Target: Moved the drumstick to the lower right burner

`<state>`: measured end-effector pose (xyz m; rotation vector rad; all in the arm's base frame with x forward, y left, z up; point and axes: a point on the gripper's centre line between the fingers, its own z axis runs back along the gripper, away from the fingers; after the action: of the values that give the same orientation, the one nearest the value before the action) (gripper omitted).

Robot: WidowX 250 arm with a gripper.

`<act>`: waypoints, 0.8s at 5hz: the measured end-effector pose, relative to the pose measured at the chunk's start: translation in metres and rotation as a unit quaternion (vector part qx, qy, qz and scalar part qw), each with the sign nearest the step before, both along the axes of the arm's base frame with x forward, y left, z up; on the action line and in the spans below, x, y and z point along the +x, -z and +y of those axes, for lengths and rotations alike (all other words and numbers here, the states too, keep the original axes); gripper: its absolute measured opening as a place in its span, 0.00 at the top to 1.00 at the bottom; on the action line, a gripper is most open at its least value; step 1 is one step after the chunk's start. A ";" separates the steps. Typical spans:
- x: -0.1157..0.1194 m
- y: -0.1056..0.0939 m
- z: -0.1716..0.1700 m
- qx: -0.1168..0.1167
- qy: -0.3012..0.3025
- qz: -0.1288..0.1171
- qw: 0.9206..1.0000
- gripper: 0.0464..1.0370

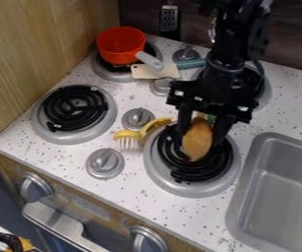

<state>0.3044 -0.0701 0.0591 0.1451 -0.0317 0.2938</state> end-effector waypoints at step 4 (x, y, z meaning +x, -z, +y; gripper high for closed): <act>0.007 0.000 -0.014 -0.006 -0.055 -0.035 0.998 0.04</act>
<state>0.3117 -0.0844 0.0591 0.1245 -0.0907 0.4096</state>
